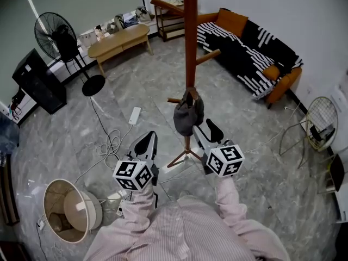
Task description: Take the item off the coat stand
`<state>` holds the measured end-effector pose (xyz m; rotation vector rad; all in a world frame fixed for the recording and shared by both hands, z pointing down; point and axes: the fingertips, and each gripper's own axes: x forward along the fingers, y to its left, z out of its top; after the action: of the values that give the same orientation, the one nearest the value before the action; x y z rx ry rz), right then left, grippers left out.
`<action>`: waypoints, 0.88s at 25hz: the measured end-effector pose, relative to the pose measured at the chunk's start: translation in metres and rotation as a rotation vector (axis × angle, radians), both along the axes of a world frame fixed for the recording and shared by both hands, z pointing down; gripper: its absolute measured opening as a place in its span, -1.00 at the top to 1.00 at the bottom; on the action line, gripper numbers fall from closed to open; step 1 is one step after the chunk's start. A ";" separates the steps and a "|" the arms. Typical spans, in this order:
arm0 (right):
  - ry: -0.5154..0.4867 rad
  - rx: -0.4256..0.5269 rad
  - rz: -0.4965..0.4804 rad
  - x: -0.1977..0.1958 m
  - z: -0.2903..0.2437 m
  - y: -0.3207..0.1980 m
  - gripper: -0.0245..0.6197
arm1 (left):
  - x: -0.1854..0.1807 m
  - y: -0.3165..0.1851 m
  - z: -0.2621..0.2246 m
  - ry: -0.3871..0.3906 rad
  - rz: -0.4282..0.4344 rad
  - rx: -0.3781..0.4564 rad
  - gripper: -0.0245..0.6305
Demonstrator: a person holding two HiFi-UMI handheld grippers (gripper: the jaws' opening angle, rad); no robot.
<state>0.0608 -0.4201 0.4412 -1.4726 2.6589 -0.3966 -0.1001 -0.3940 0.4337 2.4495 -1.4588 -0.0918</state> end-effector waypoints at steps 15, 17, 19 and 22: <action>0.038 -0.061 -0.014 -0.024 0.016 -0.047 0.22 | -0.004 -0.044 0.013 0.016 0.033 -0.038 0.92; 0.047 -0.080 -0.003 -0.026 0.019 -0.052 0.22 | -0.005 -0.049 0.013 0.015 0.045 -0.044 0.92; 0.057 -0.095 0.010 -0.029 0.021 -0.056 0.22 | -0.007 -0.052 0.014 0.012 0.057 -0.049 0.92; 0.084 -0.098 0.013 -0.034 0.023 -0.060 0.32 | -0.011 -0.056 0.019 0.013 0.070 -0.066 0.92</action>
<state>0.0273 -0.4801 0.4643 -1.5656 2.7294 -0.4809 -0.1113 -0.4496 0.4526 2.4394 -1.3478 -0.0446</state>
